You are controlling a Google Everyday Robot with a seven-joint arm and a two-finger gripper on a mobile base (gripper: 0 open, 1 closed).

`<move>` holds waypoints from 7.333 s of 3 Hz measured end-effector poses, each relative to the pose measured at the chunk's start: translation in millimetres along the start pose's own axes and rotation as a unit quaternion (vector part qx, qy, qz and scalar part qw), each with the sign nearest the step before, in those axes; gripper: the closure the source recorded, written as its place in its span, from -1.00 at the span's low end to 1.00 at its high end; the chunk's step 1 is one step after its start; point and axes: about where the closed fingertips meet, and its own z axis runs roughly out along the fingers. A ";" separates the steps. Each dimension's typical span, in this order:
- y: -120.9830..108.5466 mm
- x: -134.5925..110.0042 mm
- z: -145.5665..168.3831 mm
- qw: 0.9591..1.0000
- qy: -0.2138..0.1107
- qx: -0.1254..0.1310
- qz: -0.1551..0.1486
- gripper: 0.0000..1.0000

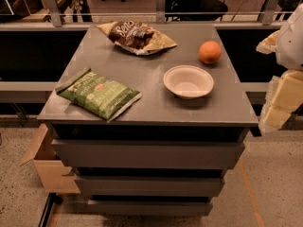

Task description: Move brown chip bag near green jalapeno chip bag

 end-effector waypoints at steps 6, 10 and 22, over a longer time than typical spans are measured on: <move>-148.6 -77.7 64.2 0.995 -0.068 0.076 0.005 -1.00; -260.8 -209.4 115.4 0.984 -0.122 0.127 0.030 -1.00; -255.8 -353.1 158.8 0.935 -0.327 0.139 0.020 1.00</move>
Offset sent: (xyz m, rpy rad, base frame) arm 0.0875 0.0078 0.0068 0.0721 -0.0646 0.0075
